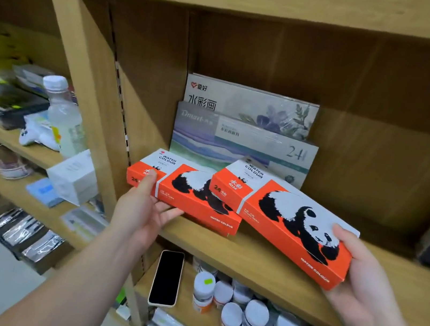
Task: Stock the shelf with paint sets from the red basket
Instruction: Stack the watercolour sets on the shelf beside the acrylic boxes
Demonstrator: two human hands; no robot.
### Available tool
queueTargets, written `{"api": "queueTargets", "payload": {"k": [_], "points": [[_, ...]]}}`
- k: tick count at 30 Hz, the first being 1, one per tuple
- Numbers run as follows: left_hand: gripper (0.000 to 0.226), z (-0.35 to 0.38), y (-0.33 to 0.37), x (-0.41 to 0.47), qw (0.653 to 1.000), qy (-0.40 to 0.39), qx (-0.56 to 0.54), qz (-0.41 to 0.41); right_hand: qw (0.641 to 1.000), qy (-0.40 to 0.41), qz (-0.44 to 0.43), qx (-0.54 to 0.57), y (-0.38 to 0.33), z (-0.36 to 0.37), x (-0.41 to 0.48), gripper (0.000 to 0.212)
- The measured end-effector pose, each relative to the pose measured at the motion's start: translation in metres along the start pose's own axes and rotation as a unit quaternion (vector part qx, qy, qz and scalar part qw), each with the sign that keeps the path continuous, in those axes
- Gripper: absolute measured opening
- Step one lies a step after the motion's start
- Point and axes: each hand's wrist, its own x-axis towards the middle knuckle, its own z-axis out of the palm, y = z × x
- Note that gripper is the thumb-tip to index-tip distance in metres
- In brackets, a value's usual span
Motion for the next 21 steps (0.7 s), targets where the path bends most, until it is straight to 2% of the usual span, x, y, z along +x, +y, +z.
{"api": "queueTargets", "payload": {"k": [5, 8, 10, 11, 12, 13, 15, 16, 17, 18, 19, 21], "points": [[0.045, -0.01, -0.002, 0.009, 0.987, 0.031, 0.156, 0.007, 1.0, 0.015, -0.009, 0.0, 0.0, 0.011, -0.003, 0.022], [0.048, -0.025, -0.006, 0.008, 0.981, 0.033, 0.19, 0.014, 1.0, 0.027, -0.013, 0.007, 0.002, 0.017, -0.001, 0.02], [0.046, -0.032, -0.007, 0.005, 0.976, 0.037, 0.211, 0.043, 0.999, 0.035, -0.016, 0.01, 0.005, 0.019, 0.0, 0.019], [0.046, -0.036, -0.009, 0.003, 0.966, 0.049, 0.238, 0.085, 0.999, 0.039, -0.018, 0.008, 0.008, 0.02, 0.001, 0.018], [0.046, -0.039, -0.01, 0.002, 0.941, 0.066, 0.293, 0.156, 0.999, 0.04, -0.018, 0.007, 0.01, 0.022, 0.001, 0.019], [0.045, -0.041, -0.011, -0.001, 0.892, 0.076, 0.369, 0.249, 0.999, 0.041, -0.018, 0.005, 0.013, 0.023, 0.001, 0.019], [0.036, -0.043, -0.011, -0.005, 0.745, 0.026, 0.49, 0.453, 0.999, 0.045, -0.016, 0.005, 0.016, 0.026, 0.001, 0.02], [0.036, -0.042, -0.013, -0.006, 0.673, -0.025, 0.526, 0.519, 0.999, 0.047, -0.016, 0.006, 0.017, 0.028, 0.0, 0.021], [0.044, -0.038, -0.017, -0.005, 0.618, -0.077, 0.556, 0.551, 0.999, 0.051, -0.016, 0.01, 0.018, 0.03, 0.0, 0.02], [0.051, -0.032, -0.022, -0.003, 0.582, -0.118, 0.578, 0.56, 0.998, 0.055, -0.017, 0.015, 0.017, 0.033, 0.0, 0.018], [0.055, -0.026, -0.026, -0.001, 0.561, -0.144, 0.593, 0.559, 0.998, 0.059, -0.019, 0.019, 0.017, 0.036, -0.001, 0.017], [0.054, -0.014, -0.033, 0.005, 0.542, -0.164, 0.6, 0.565, 0.997, 0.064, -0.027, 0.021, 0.014, 0.04, -0.002, 0.016]]}}
